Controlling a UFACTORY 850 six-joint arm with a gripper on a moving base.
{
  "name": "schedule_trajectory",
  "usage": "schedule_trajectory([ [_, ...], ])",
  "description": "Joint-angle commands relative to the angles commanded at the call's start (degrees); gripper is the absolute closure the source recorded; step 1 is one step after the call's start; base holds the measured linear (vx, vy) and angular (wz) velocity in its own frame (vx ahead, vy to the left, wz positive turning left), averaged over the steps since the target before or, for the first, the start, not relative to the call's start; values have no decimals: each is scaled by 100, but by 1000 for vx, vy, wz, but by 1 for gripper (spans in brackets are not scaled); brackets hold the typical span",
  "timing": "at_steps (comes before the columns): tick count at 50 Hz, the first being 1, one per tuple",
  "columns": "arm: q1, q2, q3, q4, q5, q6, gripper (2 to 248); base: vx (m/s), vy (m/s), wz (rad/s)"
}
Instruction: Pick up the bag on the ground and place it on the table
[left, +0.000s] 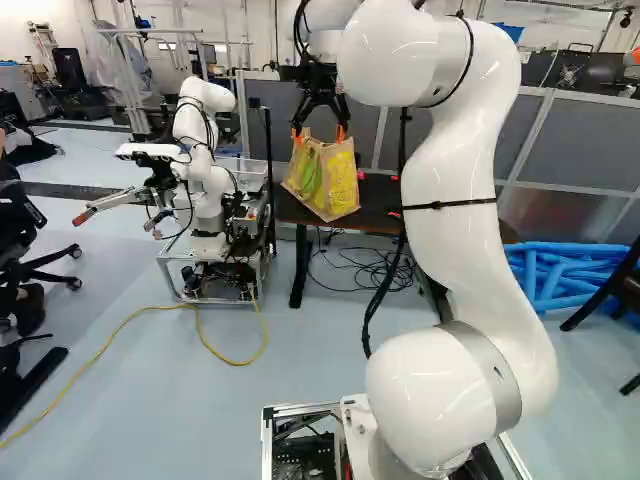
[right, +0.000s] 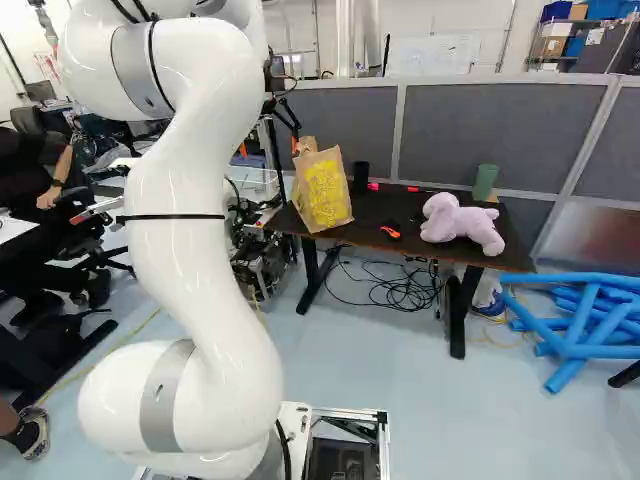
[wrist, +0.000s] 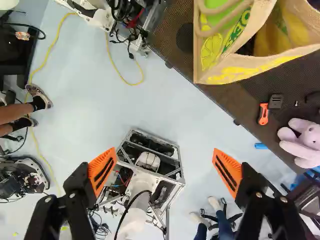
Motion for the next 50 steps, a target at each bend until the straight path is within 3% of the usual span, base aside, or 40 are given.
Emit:
schedule_trajectory([
  [25,-26,158,358,-1,439,50,3,0,0,0],
  [50,-76,463,1048,-3,1284,145,3,0,0,0],
])
